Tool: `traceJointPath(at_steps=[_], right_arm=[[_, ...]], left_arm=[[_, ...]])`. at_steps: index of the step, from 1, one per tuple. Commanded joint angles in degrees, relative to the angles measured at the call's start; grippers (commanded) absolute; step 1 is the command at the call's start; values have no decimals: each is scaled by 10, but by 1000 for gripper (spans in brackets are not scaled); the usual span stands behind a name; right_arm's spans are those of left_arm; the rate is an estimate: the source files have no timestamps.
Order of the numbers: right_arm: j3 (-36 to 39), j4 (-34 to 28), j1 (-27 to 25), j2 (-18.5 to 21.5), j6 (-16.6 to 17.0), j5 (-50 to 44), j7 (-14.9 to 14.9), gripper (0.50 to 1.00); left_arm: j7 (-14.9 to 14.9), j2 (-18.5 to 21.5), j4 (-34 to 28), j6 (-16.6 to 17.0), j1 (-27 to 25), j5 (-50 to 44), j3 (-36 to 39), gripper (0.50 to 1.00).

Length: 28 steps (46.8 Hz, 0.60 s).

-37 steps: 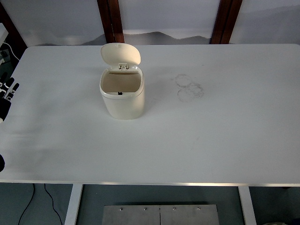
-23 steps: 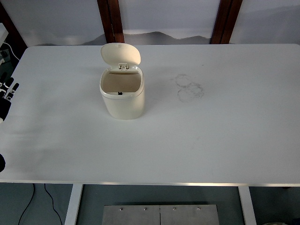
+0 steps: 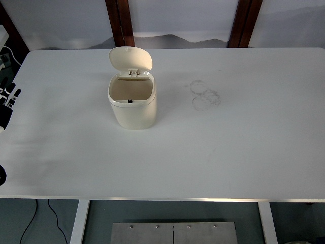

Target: Close trash bin

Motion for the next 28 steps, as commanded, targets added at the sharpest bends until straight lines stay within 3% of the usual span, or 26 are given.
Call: traceJointPath(at_steps=[1, 28], right_arm=[[0, 0, 0, 0, 0, 0, 0, 995], [0, 0, 0, 0, 0, 0, -1, 995]], left_arm=[[0, 0, 0, 0, 0, 0, 0, 1000], [2, 7, 0, 0, 2, 0, 4, 1000]])
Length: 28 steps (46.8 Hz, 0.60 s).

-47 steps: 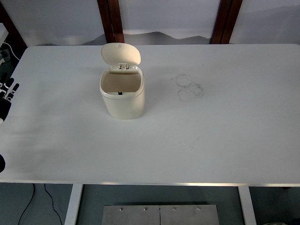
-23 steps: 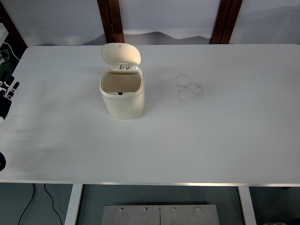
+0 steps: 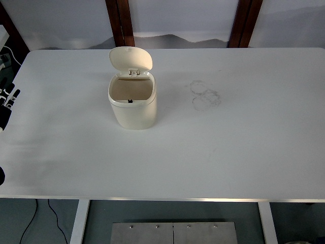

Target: Close trash bin

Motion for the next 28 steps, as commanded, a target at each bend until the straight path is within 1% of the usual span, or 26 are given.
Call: traceJointPath(at_steps=[1, 6, 13, 28], right_arm=[[0, 0, 0, 0, 0, 0, 0, 995], [0, 0, 0, 0, 0, 0, -1, 995], [0, 0, 0, 0, 0, 0, 0, 995], [0, 0, 0, 0, 0, 0, -1, 995]], left_arm=[[1, 2, 0, 0, -1, 0, 1, 1000], [2, 5, 0, 0, -2, 1, 2, 1000], [2, 30, -1, 0, -7, 1, 4, 1000], [4, 41, -1, 0, -14, 2, 18, 1000]])
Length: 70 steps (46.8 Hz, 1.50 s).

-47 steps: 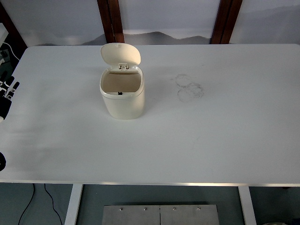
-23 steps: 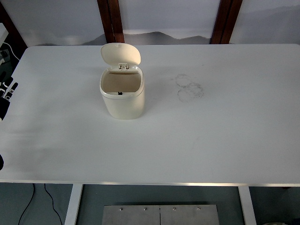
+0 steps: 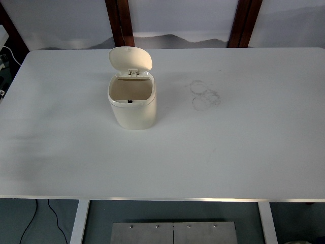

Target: Close trash bin

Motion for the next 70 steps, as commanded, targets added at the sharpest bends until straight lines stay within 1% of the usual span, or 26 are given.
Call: traceJointPath(at_steps=[1, 24, 42, 48, 54, 58, 61, 68, 70], right_arm=[[0, 0, 0, 0, 0, 0, 0, 995], [0, 0, 0, 0, 0, 0, 0, 995], [0, 0, 0, 0, 0, 0, 0, 995], [0, 0, 0, 0, 0, 0, 0, 995], [-1, 0, 0, 0, 0, 0, 0, 995], [0, 0, 0, 0, 0, 0, 0, 995], [0, 0, 0, 0, 0, 0, 0, 995], [0, 0, 0, 0, 0, 0, 0, 995], [0, 0, 0, 0, 0, 0, 0, 995]], left_arm=[[-1, 0, 0, 1, 0, 0, 4, 1000], [0, 1, 1, 1, -10, -1, 4, 1000], [3, 0, 1, 1, -6, -1, 5, 1000], [4, 2, 0, 1, -8, -1, 5, 1000], [4, 15, 0, 1, -11, -1, 5, 1000], [4, 19, 0, 2, -20, -1, 9, 1000], [6, 25, -1, 6, -46, -1, 44, 1000], [29, 50, 0, 6, -94, -1, 110, 1000], [31, 55, -1, 6, -107, -1, 126, 1000]])
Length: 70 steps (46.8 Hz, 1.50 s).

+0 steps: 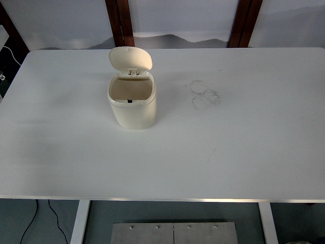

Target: Close trash bin

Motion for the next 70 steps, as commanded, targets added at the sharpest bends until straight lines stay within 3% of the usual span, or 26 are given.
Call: traceJointPath(at_steps=[1, 12, 24, 36, 70], right_arm=[[0, 0, 0, 0, 0, 0, 1, 995], [0, 0, 0, 0, 0, 0, 1, 995], [0, 0, 0, 0, 0, 0, 1, 995], [0, 0, 0, 0, 0, 0, 1, 995], [0, 0, 1, 0, 0, 0, 1, 995]], left_arm=[[5, 7, -1, 0, -27, 0, 30, 1000], [7, 32, -1, 0, -86, 1, 78, 1000], [14, 58, -6, -32, -126, 2, 116, 1000], [14, 59, -6, 1, -207, 6, 253, 1000], [14, 64, -7, 2, -214, 7, 261, 1000]])
